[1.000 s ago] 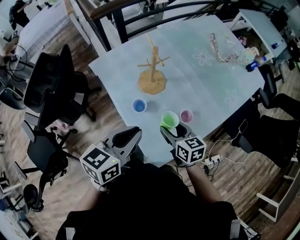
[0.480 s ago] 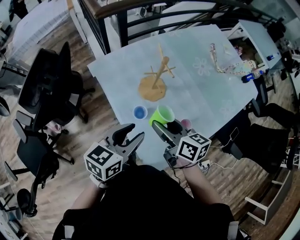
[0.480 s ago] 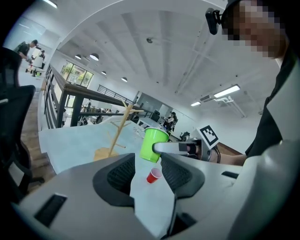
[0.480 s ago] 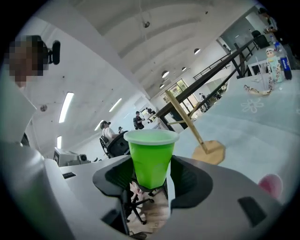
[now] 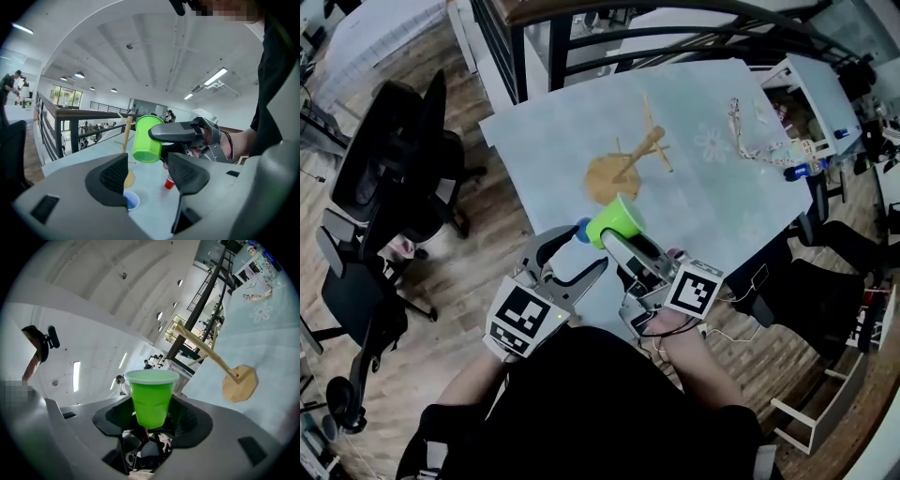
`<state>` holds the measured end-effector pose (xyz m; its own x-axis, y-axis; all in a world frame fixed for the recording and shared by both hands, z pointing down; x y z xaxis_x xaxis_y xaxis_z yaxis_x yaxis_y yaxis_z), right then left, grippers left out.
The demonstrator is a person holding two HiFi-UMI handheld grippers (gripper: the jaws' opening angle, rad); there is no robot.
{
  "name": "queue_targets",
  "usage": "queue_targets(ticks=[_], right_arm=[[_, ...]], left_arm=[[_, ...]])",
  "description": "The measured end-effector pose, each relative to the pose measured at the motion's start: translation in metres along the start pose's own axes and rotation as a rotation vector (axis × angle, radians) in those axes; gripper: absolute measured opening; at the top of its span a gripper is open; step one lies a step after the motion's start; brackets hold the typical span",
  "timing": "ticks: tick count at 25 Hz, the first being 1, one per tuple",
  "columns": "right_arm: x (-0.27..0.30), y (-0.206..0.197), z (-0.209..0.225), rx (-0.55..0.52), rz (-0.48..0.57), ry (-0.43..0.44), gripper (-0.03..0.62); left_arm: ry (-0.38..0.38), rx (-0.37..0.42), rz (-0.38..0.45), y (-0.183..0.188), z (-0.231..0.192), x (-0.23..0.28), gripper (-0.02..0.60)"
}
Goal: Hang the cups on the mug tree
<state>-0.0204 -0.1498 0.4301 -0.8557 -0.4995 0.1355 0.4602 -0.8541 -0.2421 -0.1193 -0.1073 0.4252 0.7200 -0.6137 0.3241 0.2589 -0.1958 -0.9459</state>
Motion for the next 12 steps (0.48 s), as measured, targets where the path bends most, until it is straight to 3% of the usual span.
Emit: queue_targets(ticks=[6, 12], right_arm=[[0.008, 0.015, 0.008, 0.008, 0.028, -0.021, 0.273], [-0.008, 0.042, 0.037, -0.129, 0.061, -0.213, 0.273]], left_arm=[[-0.027, -0.054, 0.003, -0.004, -0.016, 0.007, 0.255], [-0.014, -0.086, -0.011, -0.014, -0.031, 0.002, 0.255]])
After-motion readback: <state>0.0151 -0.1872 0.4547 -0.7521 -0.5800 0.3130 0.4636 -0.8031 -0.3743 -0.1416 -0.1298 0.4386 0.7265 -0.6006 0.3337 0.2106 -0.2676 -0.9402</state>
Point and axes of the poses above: the fingertips, and each gripper's own axes: x forward along the fingers, z to its right, y out of its top, the point moved 5 cm from there along -x, backward along the fingers, and after that the axes turned 15 degrees about x, right-handed, at the moved point
